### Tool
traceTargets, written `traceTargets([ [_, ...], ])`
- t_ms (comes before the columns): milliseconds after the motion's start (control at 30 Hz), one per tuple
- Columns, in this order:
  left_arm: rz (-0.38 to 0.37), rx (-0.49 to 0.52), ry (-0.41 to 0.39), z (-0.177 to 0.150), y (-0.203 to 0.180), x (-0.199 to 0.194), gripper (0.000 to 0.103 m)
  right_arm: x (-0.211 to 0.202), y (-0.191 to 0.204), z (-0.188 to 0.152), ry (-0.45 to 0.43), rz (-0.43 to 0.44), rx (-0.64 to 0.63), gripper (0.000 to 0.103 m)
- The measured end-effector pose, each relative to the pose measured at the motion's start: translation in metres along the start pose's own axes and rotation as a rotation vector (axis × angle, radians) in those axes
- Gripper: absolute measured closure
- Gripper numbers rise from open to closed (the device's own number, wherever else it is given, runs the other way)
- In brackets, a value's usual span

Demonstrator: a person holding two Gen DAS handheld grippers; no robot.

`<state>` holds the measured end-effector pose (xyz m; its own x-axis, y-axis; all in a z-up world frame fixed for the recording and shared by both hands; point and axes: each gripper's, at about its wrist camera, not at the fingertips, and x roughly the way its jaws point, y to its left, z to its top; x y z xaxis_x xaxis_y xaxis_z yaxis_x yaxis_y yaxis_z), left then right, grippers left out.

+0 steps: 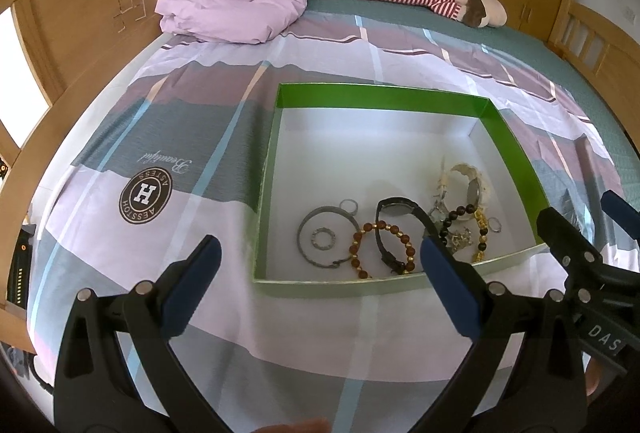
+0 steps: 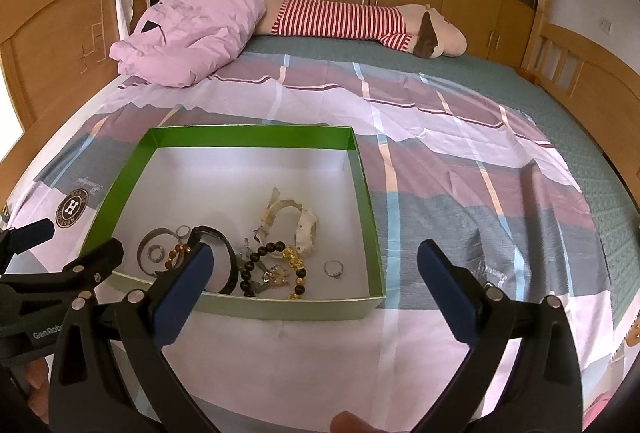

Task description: Organize jewelry

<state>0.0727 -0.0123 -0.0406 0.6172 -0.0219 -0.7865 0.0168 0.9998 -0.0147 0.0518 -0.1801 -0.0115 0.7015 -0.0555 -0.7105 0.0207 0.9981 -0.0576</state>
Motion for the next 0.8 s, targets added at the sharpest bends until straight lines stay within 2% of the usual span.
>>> traceTargets([
  [800,0.015,0.010,0.003,0.0005,0.0000,0.0008,0.002,0.0007,-0.0004,-0.0014,0.008,0.000,0.005,0.001],
])
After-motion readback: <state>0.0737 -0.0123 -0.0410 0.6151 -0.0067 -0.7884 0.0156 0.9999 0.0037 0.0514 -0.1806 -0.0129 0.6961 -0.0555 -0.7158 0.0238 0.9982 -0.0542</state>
